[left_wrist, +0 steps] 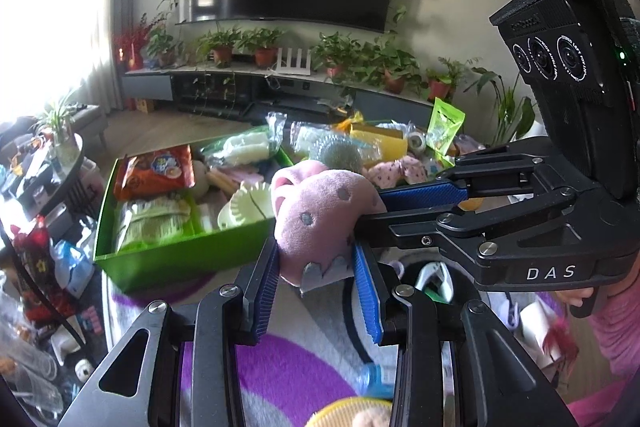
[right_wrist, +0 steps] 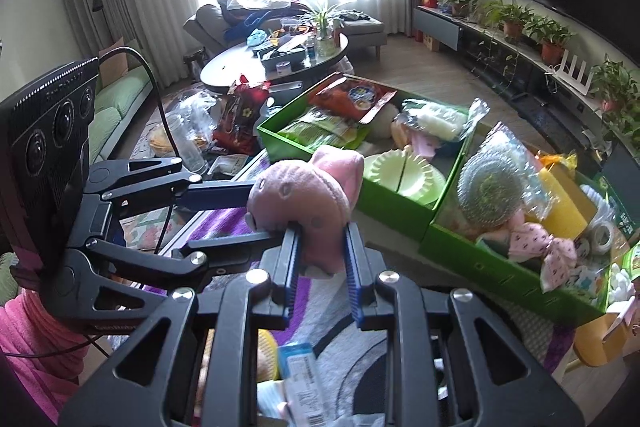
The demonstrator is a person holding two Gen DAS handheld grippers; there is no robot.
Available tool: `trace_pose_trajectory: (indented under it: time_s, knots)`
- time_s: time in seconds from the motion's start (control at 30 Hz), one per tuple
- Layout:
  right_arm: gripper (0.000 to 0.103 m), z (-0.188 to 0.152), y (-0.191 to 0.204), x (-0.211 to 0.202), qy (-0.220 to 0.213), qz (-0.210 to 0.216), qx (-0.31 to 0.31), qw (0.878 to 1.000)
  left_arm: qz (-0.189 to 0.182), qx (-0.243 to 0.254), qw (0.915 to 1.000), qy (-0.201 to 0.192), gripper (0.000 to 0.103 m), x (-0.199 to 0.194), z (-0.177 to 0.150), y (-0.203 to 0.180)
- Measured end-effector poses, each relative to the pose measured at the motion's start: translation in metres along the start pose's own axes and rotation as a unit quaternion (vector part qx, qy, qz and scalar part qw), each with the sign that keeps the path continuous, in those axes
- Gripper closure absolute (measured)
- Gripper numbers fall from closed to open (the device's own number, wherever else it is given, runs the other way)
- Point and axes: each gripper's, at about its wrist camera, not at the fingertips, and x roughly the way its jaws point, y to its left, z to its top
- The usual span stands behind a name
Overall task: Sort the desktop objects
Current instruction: 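Carry the pink bunny with both tools over the green box and lower it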
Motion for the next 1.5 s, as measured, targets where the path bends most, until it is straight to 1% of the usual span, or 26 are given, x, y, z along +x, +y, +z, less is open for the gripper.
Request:
trace_pose_trajectory:
  time_s: [0.17,0.3,0.5,0.83,1.0,1.17,1.3,1.37,1.43,1.5]
  knots:
    - [0.080,0.016,-0.019,0.004,-0.001,-0.010,0.008,1.000,-0.010,-0.002,0.9999,-0.003,0.066,0.016,0.020,0.008]
    - [0.080,0.032,-0.031,0.009,-0.001,-0.027,0.006,1.000,-0.020,-0.004,0.9998,0.000,0.066,0.032,0.036,0.017]
    - [0.080,0.049,-0.047,0.022,0.004,-0.046,0.008,0.999,-0.021,-0.007,0.9997,0.004,0.066,0.056,0.051,0.028]
    - [0.080,0.059,-0.071,0.043,0.015,-0.054,0.020,0.998,-0.025,-0.010,0.9995,0.015,0.066,0.087,0.059,0.040]
    - [0.080,0.064,-0.082,0.058,0.027,-0.055,0.026,0.998,-0.026,-0.016,0.9993,0.020,0.066,0.101,0.063,0.050]
    - [0.080,0.069,-0.090,0.074,0.036,-0.058,0.035,0.997,-0.038,-0.026,0.9987,0.024,0.066,0.118,0.066,0.064]
    - [0.080,0.072,-0.102,0.090,0.044,-0.066,0.052,0.996,-0.052,-0.041,0.9973,0.032,0.066,0.141,0.069,0.076]
    - [0.084,0.072,-0.110,0.100,0.051,-0.070,0.063,0.994,-0.054,-0.042,0.9970,0.036,0.066,0.152,0.071,0.079]
    - [0.095,0.072,-0.113,0.110,0.061,-0.066,0.069,0.994,-0.040,-0.036,0.9978,0.038,0.066,0.160,0.072,0.080]
    - [0.096,0.072,-0.113,0.118,0.063,-0.083,0.065,0.992,-0.043,-0.037,0.9974,0.043,0.066,0.166,0.072,0.083]
